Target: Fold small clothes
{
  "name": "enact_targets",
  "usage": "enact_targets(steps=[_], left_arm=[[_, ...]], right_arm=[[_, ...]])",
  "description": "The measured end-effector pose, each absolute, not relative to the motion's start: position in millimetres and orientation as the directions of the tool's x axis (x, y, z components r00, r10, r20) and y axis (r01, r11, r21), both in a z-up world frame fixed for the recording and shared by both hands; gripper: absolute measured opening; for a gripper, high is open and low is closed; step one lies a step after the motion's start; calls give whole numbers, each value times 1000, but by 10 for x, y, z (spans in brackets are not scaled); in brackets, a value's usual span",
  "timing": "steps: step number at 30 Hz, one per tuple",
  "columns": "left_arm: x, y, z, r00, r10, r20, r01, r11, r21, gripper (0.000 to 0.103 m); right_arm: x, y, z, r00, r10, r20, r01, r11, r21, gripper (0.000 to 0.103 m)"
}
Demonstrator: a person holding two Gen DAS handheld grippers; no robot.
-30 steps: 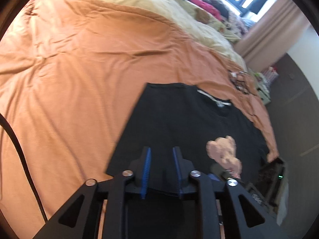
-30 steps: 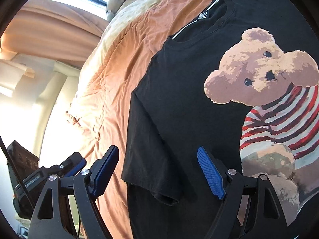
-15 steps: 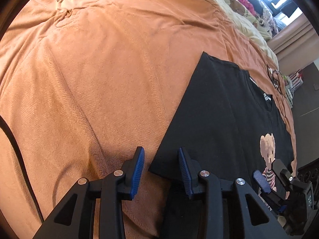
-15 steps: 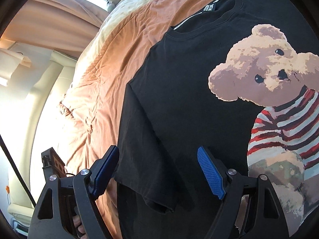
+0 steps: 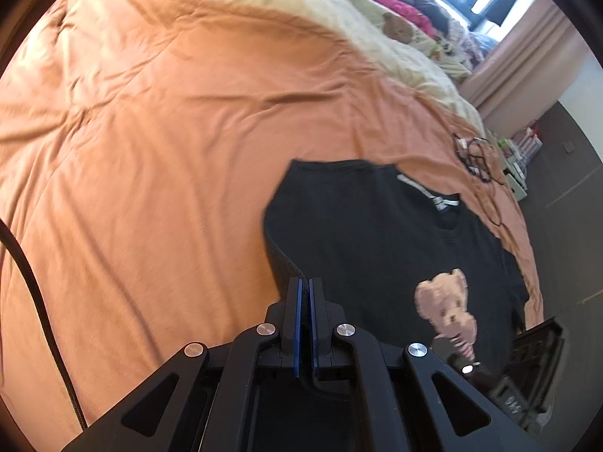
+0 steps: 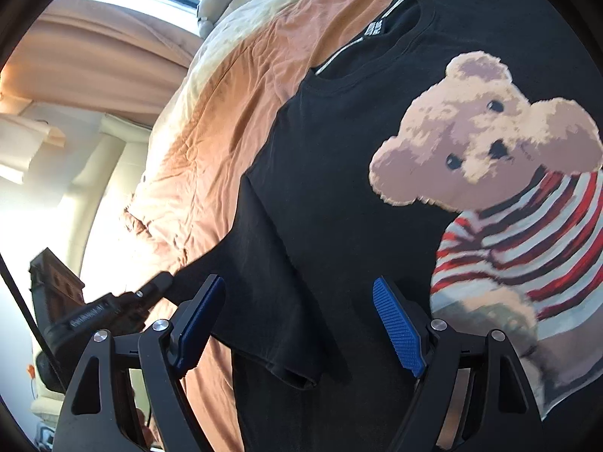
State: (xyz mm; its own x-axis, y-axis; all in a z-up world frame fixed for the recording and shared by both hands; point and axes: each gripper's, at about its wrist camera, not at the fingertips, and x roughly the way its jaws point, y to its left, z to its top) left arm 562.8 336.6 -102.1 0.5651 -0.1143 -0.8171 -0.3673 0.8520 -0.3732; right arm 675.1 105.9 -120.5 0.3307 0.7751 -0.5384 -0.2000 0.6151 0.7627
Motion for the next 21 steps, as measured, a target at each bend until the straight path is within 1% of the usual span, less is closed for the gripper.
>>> enact_targets(steps=[6,10,17,21], left_arm=[[5959,3036,-785,584,-113,-803,-299,890,-343,3],[6169,2844,-724,590,-118,-799,-263,907,-328,3],[6456,2574,-761,596,-144,-790,-207,923,-324,3],[6581,2427,-815,595,-198,-779,-159,921,-355,3]], right_arm=[[6868,882,-1191,353,789,-503,-202,589,782,80],[6927,816,-1234,362,791,-494,-204,584,786,80],[7024,659,-1366,372,794,-481,-166,567,807,80],[7018,580,-1373,383,793,-474,-156,561,813,80]])
